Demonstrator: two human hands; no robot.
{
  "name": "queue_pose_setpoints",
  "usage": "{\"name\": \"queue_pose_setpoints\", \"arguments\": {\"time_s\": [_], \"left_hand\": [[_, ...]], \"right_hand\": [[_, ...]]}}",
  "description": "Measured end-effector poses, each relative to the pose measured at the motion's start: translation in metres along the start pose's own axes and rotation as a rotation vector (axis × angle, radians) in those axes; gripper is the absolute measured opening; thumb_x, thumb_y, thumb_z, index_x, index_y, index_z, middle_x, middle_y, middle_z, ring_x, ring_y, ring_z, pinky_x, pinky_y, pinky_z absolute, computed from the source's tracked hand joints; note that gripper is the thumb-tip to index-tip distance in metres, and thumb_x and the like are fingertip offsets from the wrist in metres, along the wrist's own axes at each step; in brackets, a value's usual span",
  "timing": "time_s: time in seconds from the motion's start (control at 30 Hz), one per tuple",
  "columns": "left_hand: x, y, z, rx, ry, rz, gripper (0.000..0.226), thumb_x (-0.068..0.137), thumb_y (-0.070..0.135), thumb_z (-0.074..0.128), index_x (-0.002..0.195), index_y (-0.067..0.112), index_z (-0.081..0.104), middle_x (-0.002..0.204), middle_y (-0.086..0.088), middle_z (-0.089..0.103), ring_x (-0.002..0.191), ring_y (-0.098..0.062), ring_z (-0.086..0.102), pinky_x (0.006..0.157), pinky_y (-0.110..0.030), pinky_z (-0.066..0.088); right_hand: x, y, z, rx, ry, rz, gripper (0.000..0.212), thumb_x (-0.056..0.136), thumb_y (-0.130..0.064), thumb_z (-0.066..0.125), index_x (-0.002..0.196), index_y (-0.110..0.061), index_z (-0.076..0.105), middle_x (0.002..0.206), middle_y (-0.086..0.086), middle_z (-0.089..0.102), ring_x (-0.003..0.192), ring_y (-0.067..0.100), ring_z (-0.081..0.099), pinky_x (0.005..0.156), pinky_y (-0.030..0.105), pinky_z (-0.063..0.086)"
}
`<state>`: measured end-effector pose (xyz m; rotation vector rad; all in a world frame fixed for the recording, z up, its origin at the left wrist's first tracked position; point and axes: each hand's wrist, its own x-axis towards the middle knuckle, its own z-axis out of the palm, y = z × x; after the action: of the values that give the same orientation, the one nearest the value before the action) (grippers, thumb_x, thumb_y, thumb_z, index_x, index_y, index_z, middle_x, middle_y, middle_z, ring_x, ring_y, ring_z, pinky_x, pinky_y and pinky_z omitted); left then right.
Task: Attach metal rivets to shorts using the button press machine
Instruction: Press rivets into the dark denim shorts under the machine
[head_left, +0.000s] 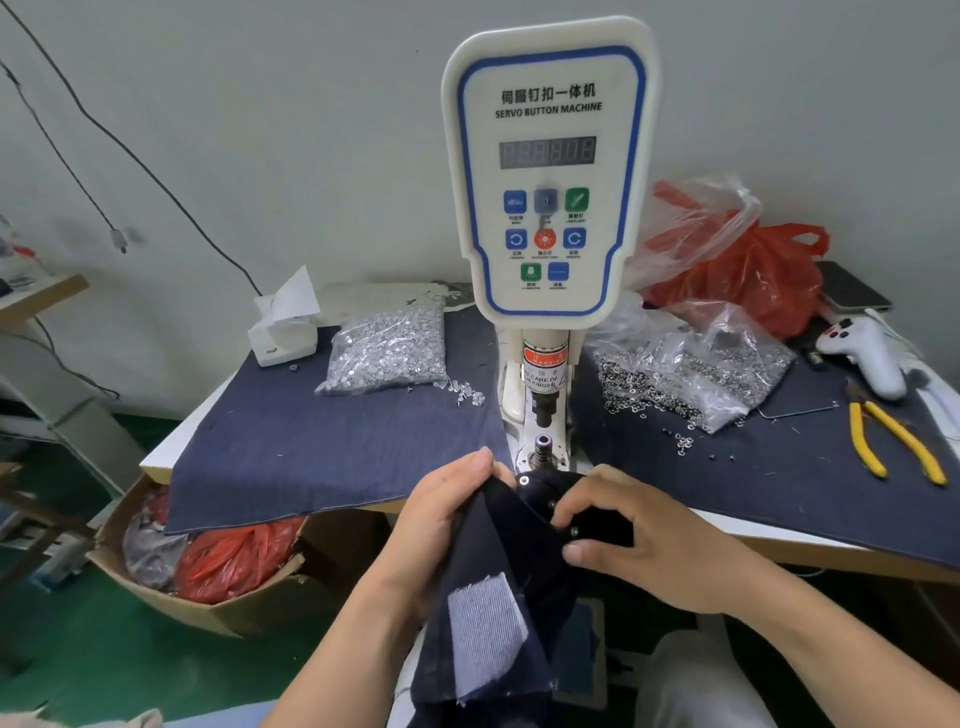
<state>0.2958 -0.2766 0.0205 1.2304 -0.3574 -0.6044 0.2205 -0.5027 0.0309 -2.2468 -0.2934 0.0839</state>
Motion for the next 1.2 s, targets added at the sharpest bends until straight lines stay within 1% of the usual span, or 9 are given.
{"name": "queue_pose_setpoints", "arguments": {"time_s": [0.13,0.23,0.37,0.53,0.7,0.77,0.87,1.0,1.2], "left_hand": [[-0.008,-0.002,-0.009,0.265,0.001,0.052,0.04,0.093,0.055,0.067,0.078,0.018,0.065,0.079,-0.003,0.056,0.073,-0.013,0.051,0.067,-0.026,0.044],[-0.01,0.0,-0.02,0.699,0.013,0.085,0.041,0.095,0.065,0.049,0.073,0.034,0.064,0.087,0.008,0.055,0.087,-0.01,0.055,0.088,-0.032,0.044],[-0.003,-0.009,-0.02,0.728,0.086,0.05,0.043,0.098,0.064,0.041,0.078,0.034,0.063,0.091,0.008,0.055,0.098,-0.012,0.055,0.104,-0.039,0.04],[0.005,-0.011,-0.033,0.805,0.039,0.021,0.038,0.104,0.053,0.049,0.088,0.032,0.076,0.101,0.008,0.067,0.108,-0.01,0.063,0.102,-0.036,0.048],[0.047,0.011,-0.061,0.924,0.515,0.163,0.021,0.103,0.032,0.057,0.09,0.032,0.073,0.093,0.016,0.074,0.091,-0.002,0.068,0.083,-0.026,0.049],[0.075,0.016,-0.07,1.075,0.587,0.071,0.01,0.102,0.026,0.061,0.103,0.027,0.071,0.102,0.012,0.074,0.098,-0.008,0.068,0.086,-0.027,0.046],[0.111,0.01,-0.074,1.218,0.62,-0.046,0.02,0.101,0.032,0.064,0.118,0.025,0.071,0.114,0.005,0.075,0.11,-0.021,0.067,0.089,-0.033,0.047],[0.131,0.003,-0.068,1.288,0.757,-0.041,0.016,0.096,0.047,0.069,0.106,0.036,0.076,0.108,0.008,0.075,0.105,-0.025,0.068,0.075,-0.033,0.044],[0.129,0.001,-0.063,1.195,0.792,0.058,0.012,0.101,0.032,0.067,0.104,0.03,0.079,0.102,0.006,0.077,0.099,-0.023,0.069,0.075,-0.032,0.043]], "right_hand": [[0.0,0.003,-0.018,0.049,-0.181,0.034,0.009,0.092,-0.046,0.067,0.1,-0.05,0.065,0.099,-0.009,0.068,0.068,-0.001,0.051,0.066,0.014,0.043],[0.007,0.005,-0.03,0.113,-0.283,0.061,0.019,0.082,-0.05,0.065,0.097,-0.041,0.069,0.092,-0.016,0.067,0.079,0.0,0.054,0.074,0.016,0.041],[0.024,0.013,-0.039,0.289,-0.305,0.088,0.018,0.076,-0.041,0.068,0.092,-0.032,0.071,0.089,-0.015,0.063,0.084,0.0,0.055,0.078,0.01,0.041],[0.034,0.032,-0.04,0.38,-0.268,0.176,0.02,0.071,-0.039,0.073,0.086,-0.027,0.072,0.084,-0.012,0.062,0.081,0.001,0.055,0.076,0.011,0.043],[0.041,0.041,-0.037,0.435,-0.249,0.195,0.006,0.077,-0.028,0.071,0.079,-0.023,0.07,0.071,-0.013,0.059,0.066,-0.002,0.053,0.063,0.009,0.042],[0.043,0.04,-0.036,0.421,-0.241,0.196,0.006,0.076,-0.031,0.071,0.077,-0.025,0.07,0.071,-0.012,0.058,0.067,0.0,0.051,0.064,0.011,0.041],[0.045,0.041,-0.035,0.408,-0.206,0.208,0.016,0.07,-0.04,0.071,0.078,-0.026,0.07,0.075,-0.009,0.057,0.072,0.005,0.049,0.068,0.014,0.04],[0.042,0.045,-0.032,0.437,-0.175,0.22,0.01,0.075,-0.034,0.071,0.079,-0.025,0.071,0.074,-0.01,0.06,0.07,0.001,0.052,0.066,0.011,0.042],[0.042,0.045,-0.031,0.436,-0.16,0.223,0.002,0.079,-0.028,0.071,0.078,-0.027,0.071,0.073,-0.013,0.061,0.07,-0.002,0.053,0.067,0.01,0.042]]}}
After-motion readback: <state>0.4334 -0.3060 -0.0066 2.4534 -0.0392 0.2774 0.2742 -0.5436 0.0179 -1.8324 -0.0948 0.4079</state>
